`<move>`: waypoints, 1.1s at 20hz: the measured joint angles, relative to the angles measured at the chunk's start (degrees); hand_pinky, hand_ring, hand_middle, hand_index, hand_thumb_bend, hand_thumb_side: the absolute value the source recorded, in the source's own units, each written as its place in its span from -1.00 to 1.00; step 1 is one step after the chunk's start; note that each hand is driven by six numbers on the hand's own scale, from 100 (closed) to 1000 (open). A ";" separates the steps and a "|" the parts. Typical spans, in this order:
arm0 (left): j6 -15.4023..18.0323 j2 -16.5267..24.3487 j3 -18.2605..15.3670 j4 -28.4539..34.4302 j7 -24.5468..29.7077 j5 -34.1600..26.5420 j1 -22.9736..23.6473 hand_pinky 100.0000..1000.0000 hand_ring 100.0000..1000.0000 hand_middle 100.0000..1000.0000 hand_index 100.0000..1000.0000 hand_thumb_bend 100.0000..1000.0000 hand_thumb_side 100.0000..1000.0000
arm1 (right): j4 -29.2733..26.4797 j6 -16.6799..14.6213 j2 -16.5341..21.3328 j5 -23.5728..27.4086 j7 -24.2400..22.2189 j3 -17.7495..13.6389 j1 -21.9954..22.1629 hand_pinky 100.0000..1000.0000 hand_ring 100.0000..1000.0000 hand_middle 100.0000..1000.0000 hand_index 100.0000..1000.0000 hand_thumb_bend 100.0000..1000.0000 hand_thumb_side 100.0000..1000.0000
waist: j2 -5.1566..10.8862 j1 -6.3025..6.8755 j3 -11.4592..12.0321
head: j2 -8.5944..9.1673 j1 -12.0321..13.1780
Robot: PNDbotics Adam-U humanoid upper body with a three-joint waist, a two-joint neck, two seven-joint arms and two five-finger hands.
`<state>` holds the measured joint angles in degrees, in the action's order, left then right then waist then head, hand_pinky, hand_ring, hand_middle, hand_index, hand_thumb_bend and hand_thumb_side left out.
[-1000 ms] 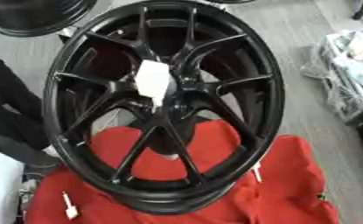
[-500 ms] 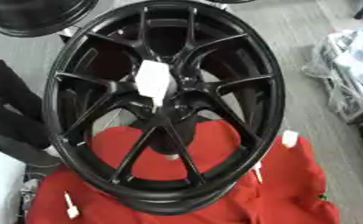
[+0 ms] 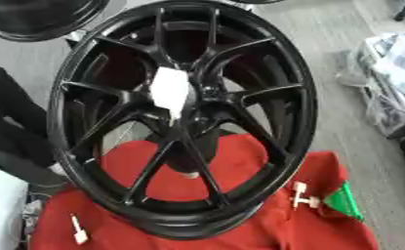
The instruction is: Pull the pin out of the wheel hub.
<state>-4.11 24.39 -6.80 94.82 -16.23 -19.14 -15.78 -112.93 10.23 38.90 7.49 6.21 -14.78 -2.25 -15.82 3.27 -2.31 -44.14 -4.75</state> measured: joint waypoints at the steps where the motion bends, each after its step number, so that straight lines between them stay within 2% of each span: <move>1: 0.01 -0.26 0.16 0.13 0.11 0.02 -0.31 0.50 0.55 0.41 0.54 -1.00 0.53 | 0.02 -0.67 -0.12 2.44 1.42 0.38 -0.94 0.64 0.62 0.28 0.53 -1.00 0.32 | 0.01 0.07 0.08 | 0.00 -0.10; 2: -0.04 -0.44 0.37 0.19 0.24 0.06 -0.71 0.50 0.56 0.41 0.54 -1.00 0.52 | 0.07 -1.49 -0.33 4.77 2.62 0.78 -1.91 0.65 0.63 0.29 0.54 -1.00 0.40 | 0.04 0.12 0.18 | 0.00 -0.20; 6: -0.08 -1.42 1.14 0.54 0.93 0.52 -2.46 0.50 0.56 0.41 0.54 -1.00 0.51 | 1.70 -4.68 -1.22 11.73 4.02 2.45 -5.60 0.67 0.66 0.29 0.54 -1.00 0.44 | 0.07 0.44 0.80 | 0.01 -0.55; 7: -0.06 -1.66 1.34 0.58 1.09 0.60 -2.82 0.50 0.56 0.41 0.54 -1.00 0.50 | 2.42 -5.18 -1.59 12.64 3.70 2.74 -6.37 0.67 0.66 0.29 0.54 -1.00 0.40 | 0.07 0.52 0.88 | 0.02 -0.68; 8: -0.08 -1.89 1.47 0.63 1.25 0.71 -3.15 0.50 0.56 0.41 0.54 -1.00 0.50 | 3.15 -5.63 -2.03 13.34 3.26 2.99 -7.12 0.67 0.65 0.29 0.53 -1.00 0.27 | 0.08 0.53 0.97 | 0.05 -0.78; 10: -0.12 -2.41 1.75 0.82 1.51 0.91 -3.72 0.50 0.56 0.41 0.54 -1.00 0.50 | 4.42 -6.59 -2.95 14.02 2.14 3.38 -8.45 0.67 0.64 0.28 0.52 -1.00 0.21 | 0.08 0.58 1.19 | 0.21 -0.95; 11: -0.12 -2.72 1.80 0.88 1.64 0.96 -4.05 0.50 0.56 0.41 0.54 -1.00 0.50 | 5.01 -7.01 -3.40 14.14 1.49 3.55 -8.99 0.67 0.63 0.27 0.52 -1.00 0.06 | 0.08 0.68 1.29 | 0.31 -1.02; 12: -0.15 -3.00 1.98 0.91 1.79 0.98 -4.40 0.50 0.56 0.41 0.54 -1.00 0.50 | 5.62 -7.33 -3.90 14.20 0.87 3.62 -9.50 0.66 0.63 0.27 0.52 -1.00 0.23 | 0.07 0.79 1.40 | 0.43 -1.18; 22: -0.32 -5.33 2.80 1.46 2.69 1.17 -6.12 0.50 0.56 0.41 0.54 -1.00 0.50 | 8.75 -9.03 -7.41 14.37 -4.06 4.53 -12.27 0.68 0.62 0.28 0.51 -1.00 0.30 | -0.42 1.18 1.93 | 1.00 -1.90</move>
<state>-4.42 19.07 -4.00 96.28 -13.55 -17.97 -21.90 -104.18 1.20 31.48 21.86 2.15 -10.25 -14.52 -16.24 4.46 -0.38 -43.14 -6.65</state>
